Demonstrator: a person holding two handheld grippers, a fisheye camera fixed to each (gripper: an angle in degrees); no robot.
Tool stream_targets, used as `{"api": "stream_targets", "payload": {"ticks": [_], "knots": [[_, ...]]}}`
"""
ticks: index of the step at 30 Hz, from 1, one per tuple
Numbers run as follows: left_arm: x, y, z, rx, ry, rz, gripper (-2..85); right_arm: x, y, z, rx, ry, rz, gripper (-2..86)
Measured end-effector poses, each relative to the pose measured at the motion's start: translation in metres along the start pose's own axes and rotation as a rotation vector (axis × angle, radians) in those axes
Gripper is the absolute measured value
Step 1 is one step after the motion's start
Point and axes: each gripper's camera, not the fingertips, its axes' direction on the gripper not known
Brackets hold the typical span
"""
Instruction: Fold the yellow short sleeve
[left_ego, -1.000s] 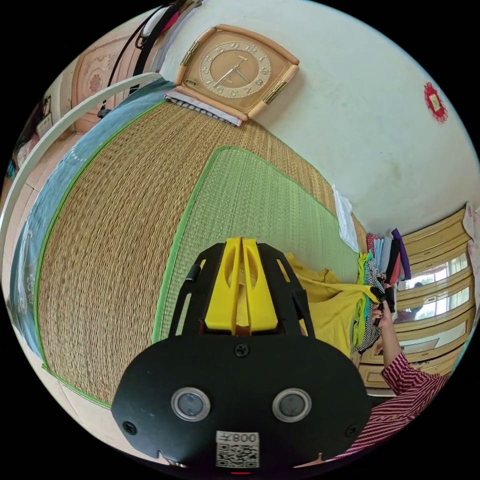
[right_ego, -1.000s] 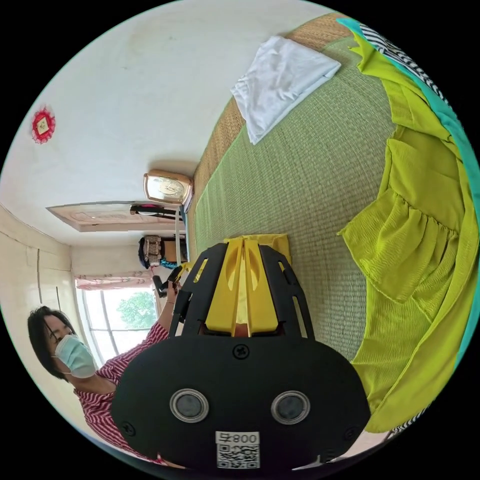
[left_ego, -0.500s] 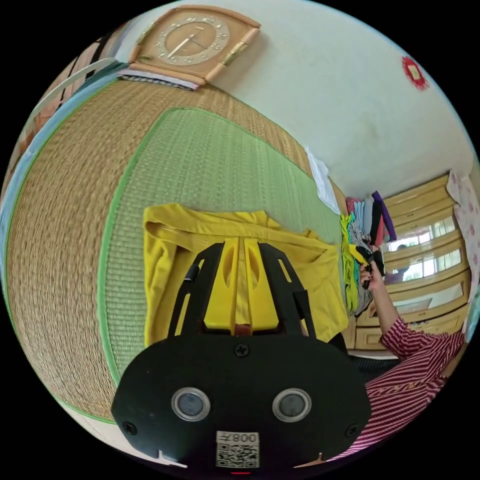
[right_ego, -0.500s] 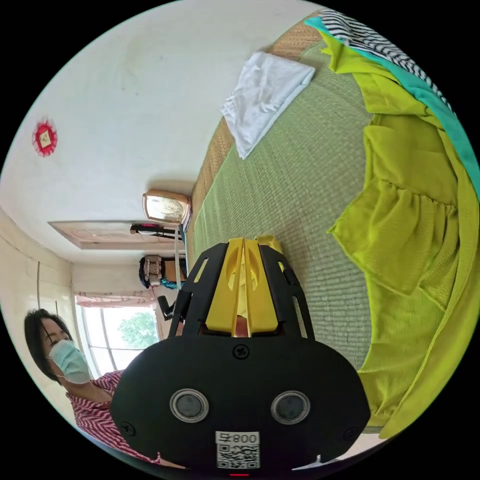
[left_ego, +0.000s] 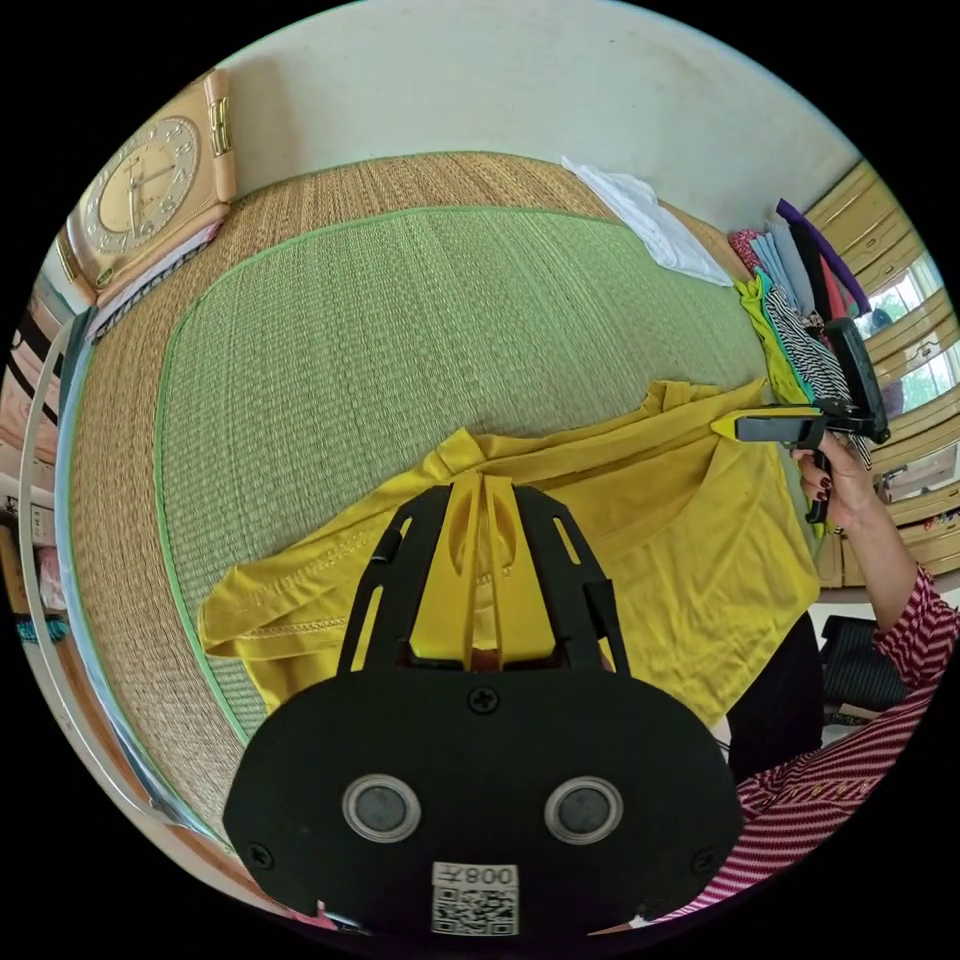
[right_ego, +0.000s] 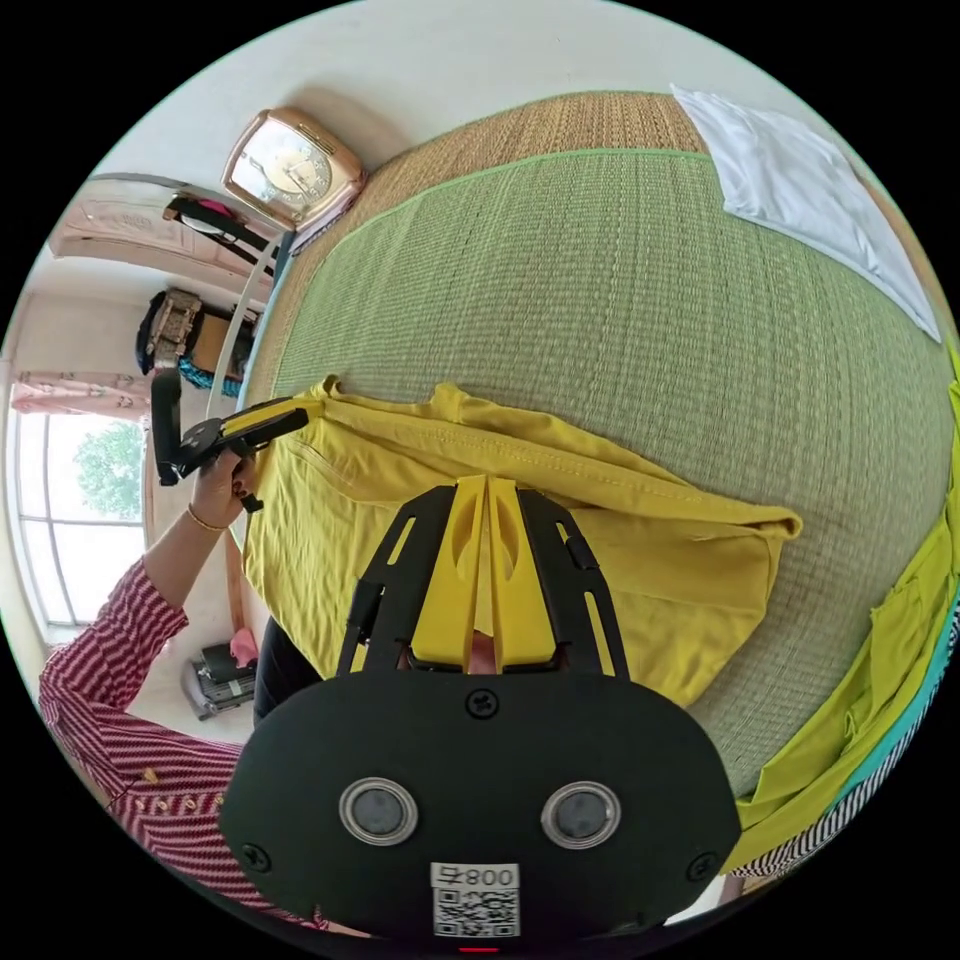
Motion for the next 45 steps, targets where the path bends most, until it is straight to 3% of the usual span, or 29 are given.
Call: {"api": "stream_targets", "payload": {"ticks": [9, 14, 21, 27, 32, 35, 45], "knots": [[0.018, 0.011, -0.010, 0.100, 0.050, 0.002, 0.3, -0.048, -0.003, -0.013, 0.033, 0.080, -0.062, 0.1], [0.042, 0.015, 0.013, 0.012, 0.050, 0.081, 0.3, -0.071, -0.001, -0.015, 0.033, 0.168, -0.093, 0.1], [0.023, -0.011, 0.002, 0.099, 0.024, -0.041, 0.3, -0.091, -0.023, -0.051, 0.126, 0.178, -0.067, 0.1], [0.004, 0.028, -0.022, 0.157, 0.050, -0.041, 0.3, -0.110, -0.002, -0.074, 0.149, 0.132, -0.107, 0.1], [-0.021, 0.047, -0.010, 0.028, -0.037, -0.033, 0.3, -0.114, 0.006, -0.073, 0.093, 0.147, -0.099, 0.1], [-0.048, 0.042, -0.016, 0.055, -0.114, -0.122, 0.5, -0.122, 0.000, -0.079, 0.105, 0.135, -0.079, 0.3], [-0.083, 0.110, -0.063, 0.129, 0.077, -0.143, 5.3, -0.218, 0.036, -0.082, 0.042, 0.268, -0.401, 6.6]]}}
